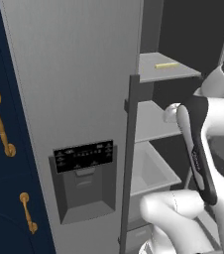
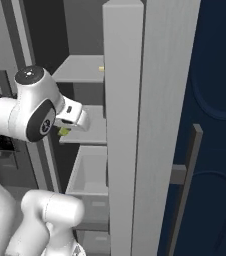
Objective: Grab a lemon wedge from the fridge and one ice cube from the ice bowl, and put them in the glass of lemonade.
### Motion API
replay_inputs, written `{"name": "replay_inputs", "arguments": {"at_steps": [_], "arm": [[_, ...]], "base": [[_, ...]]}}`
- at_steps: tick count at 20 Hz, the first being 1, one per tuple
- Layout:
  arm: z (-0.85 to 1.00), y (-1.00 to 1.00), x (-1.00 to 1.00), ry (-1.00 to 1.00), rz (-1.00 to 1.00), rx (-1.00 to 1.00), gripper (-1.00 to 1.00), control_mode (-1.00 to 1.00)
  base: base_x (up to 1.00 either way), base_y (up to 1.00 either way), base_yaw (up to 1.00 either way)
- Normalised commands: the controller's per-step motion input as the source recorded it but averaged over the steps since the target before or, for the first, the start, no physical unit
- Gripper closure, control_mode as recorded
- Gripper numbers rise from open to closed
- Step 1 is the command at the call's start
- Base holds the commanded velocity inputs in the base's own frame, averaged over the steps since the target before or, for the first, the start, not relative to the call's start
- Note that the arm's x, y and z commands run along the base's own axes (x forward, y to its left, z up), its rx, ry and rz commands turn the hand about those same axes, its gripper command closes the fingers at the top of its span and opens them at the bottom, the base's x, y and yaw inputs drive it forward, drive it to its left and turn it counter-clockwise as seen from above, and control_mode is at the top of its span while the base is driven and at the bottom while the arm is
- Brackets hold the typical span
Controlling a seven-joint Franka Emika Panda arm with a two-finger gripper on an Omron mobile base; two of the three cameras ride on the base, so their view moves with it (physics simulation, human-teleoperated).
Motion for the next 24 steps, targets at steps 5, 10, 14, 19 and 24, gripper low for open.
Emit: {"name": "replay_inputs", "arguments": {"at_steps": [5,10,14,19,24], "arm": [[-0.46,0.0,-0.4,0.14,-0.03,0.0,1.0,-1.0],[0.0,0.0,-0.03,0.0,0.0,0.0,1.0,-1.0],[0.0,0.0,-0.14,0.0,0.0,0.0,1.0,1.0],[0.0,0.0,0.0,0.0,0.0,0.0,1.0,1.0],[0.0,0.0,0.0,0.0,0.0,0.0,1.0,1.0]], "base": [[0.0,0.0,0.0],[0.0,0.0,0.0],[-0.75,0.05,0.0],[-1.0,0.36,0.09],[-0.57,0.92,0.49]]}}
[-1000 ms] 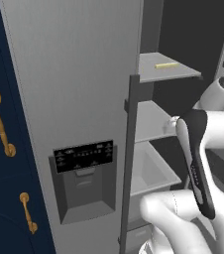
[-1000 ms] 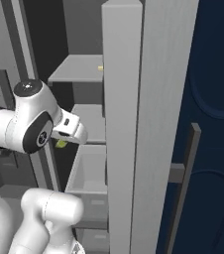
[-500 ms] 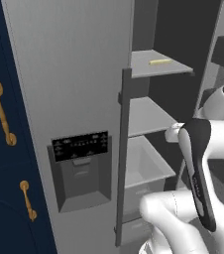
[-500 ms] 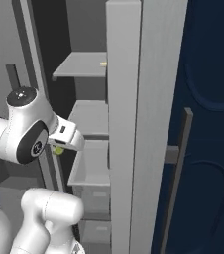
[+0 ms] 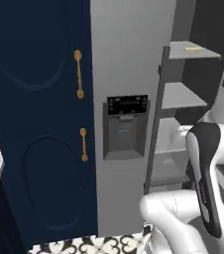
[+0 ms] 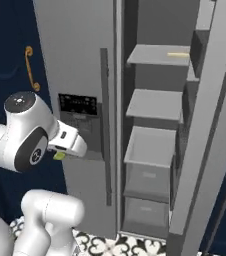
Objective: Grab a lemon wedge from the fridge and one ice cube from the ice bowl, and put them in the glass of lemonade.
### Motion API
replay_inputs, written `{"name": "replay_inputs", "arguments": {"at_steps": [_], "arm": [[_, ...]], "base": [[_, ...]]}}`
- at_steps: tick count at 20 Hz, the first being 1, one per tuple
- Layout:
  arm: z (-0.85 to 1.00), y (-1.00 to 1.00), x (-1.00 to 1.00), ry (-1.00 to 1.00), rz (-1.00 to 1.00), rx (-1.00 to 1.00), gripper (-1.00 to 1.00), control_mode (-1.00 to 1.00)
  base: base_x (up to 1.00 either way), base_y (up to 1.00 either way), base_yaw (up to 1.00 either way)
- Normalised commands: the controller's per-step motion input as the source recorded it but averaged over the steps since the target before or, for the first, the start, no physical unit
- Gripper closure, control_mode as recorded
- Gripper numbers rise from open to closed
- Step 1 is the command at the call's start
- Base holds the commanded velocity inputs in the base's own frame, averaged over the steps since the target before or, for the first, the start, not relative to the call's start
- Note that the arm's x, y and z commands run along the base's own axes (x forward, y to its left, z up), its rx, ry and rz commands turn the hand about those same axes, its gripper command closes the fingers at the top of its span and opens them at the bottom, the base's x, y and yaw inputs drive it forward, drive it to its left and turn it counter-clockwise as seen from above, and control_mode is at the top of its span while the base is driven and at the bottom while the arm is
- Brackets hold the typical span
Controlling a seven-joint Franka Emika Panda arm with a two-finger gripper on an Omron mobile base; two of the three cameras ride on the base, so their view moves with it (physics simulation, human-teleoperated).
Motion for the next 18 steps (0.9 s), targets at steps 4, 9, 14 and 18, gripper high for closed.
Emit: {"name": "replay_inputs", "arguments": {"at_steps": [4,9,14,18], "arm": [[0.0,0.0,0.0,0.0,0.0,0.0,1.0,1.0],[0.0,0.0,0.0,0.0,0.0,0.0,1.0,1.0],[0.0,0.0,0.0,0.0,0.0,0.0,1.0,1.0],[0.0,0.0,0.0,0.0,0.0,0.0,1.0,1.0]], "base": [[-0.02,0.67,0.85],[-0.06,0.37,0.95],[0.28,0.03,0.82],[0.98,0.0,0.47]]}}
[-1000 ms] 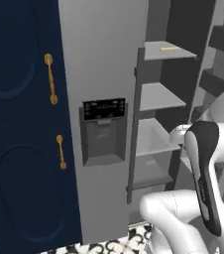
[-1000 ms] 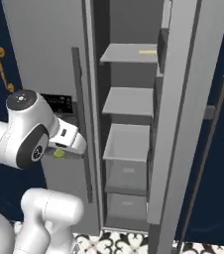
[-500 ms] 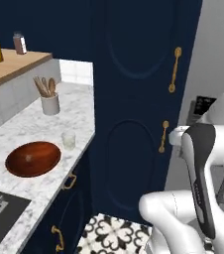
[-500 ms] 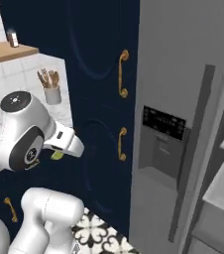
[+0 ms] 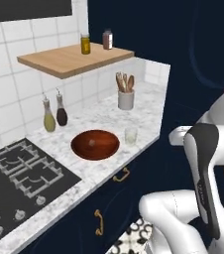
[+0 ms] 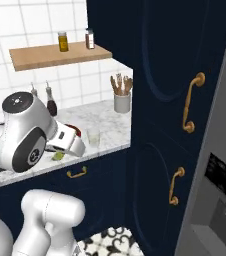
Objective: Grab a lemon wedge from the fridge and one ice cube from the ice bowl, and put them in the glass of lemonade.
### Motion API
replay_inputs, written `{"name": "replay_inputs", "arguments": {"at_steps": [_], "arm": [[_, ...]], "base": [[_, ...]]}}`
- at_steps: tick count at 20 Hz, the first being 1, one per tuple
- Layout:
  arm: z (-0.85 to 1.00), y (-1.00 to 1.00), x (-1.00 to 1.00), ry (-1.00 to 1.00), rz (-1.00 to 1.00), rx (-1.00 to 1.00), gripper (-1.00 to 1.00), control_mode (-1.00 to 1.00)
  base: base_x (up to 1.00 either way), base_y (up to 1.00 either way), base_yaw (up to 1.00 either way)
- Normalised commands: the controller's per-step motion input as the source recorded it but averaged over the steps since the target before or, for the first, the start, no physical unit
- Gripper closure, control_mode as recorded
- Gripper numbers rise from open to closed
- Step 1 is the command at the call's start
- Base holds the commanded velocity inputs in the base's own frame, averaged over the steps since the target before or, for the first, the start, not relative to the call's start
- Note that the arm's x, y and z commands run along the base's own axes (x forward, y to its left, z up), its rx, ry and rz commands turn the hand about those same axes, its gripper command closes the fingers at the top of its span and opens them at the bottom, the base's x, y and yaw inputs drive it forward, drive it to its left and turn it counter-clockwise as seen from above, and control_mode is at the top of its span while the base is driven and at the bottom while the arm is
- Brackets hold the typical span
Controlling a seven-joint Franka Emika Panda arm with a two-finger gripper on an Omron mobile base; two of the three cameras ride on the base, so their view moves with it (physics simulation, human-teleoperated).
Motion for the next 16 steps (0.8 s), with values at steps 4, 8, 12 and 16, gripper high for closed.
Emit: {"name": "replay_inputs", "arguments": {"at_steps": [4,8,12,16], "arm": [[0.0,0.0,0.0,0.0,0.0,0.0,1.0,1.0],[0.0,0.0,0.0,0.0,0.0,0.0,1.0,1.0],[0.0,0.0,0.0,0.0,0.0,0.0,1.0,1.0],[0.0,0.0,0.0,0.0,0.0,0.0,1.0,1.0]], "base": [[0.96,0.0,0.27],[0.26,0.0,0.16],[0.0,0.0,0.0],[0.05,0.0,0.0]]}}
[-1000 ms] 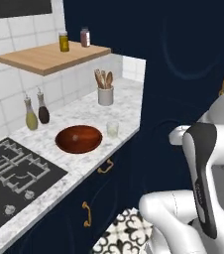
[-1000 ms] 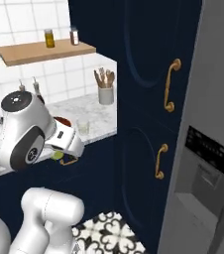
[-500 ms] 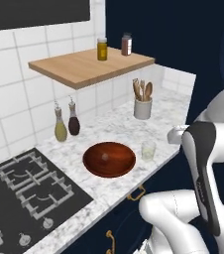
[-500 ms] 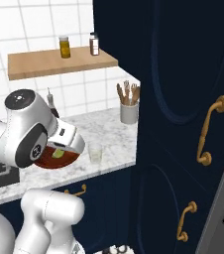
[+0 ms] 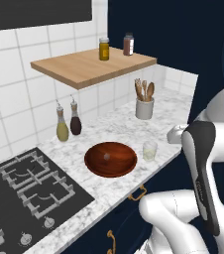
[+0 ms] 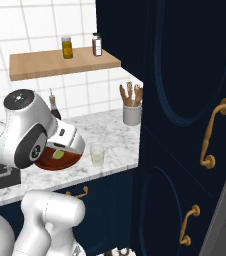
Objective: Grab a lemon wedge from the fridge and one ice cube from the ice bowl, and put them in the glass of lemonade.
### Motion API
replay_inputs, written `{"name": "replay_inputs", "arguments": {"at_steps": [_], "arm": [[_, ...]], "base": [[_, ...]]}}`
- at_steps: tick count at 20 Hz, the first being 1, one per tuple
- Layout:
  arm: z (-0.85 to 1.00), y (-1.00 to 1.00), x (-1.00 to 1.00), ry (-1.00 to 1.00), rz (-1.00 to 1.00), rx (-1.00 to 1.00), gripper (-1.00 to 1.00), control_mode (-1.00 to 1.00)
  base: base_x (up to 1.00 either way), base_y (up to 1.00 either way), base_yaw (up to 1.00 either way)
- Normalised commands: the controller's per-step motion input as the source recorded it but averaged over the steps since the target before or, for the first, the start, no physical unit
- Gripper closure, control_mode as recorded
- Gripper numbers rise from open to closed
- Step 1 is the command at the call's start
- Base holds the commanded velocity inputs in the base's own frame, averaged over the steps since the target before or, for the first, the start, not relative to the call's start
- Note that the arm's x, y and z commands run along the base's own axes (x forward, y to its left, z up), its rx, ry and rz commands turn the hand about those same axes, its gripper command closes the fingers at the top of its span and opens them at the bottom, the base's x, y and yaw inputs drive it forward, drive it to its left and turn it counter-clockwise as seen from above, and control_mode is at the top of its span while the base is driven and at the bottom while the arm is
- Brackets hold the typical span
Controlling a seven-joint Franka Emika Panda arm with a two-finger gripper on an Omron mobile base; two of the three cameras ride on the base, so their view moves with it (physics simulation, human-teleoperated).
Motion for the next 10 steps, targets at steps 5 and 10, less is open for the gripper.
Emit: {"name": "replay_inputs", "arguments": {"at_steps": [5,10], "arm": [[-0.2,0.0,0.47,0.06,0.0,0.0,1.0,-1.0],[-0.62,0.0,1.0,0.09,0.01,0.01,1.0,-1.0]], "base": [[0.15,0.0,0.0],[0.0,0.0,0.0]]}}
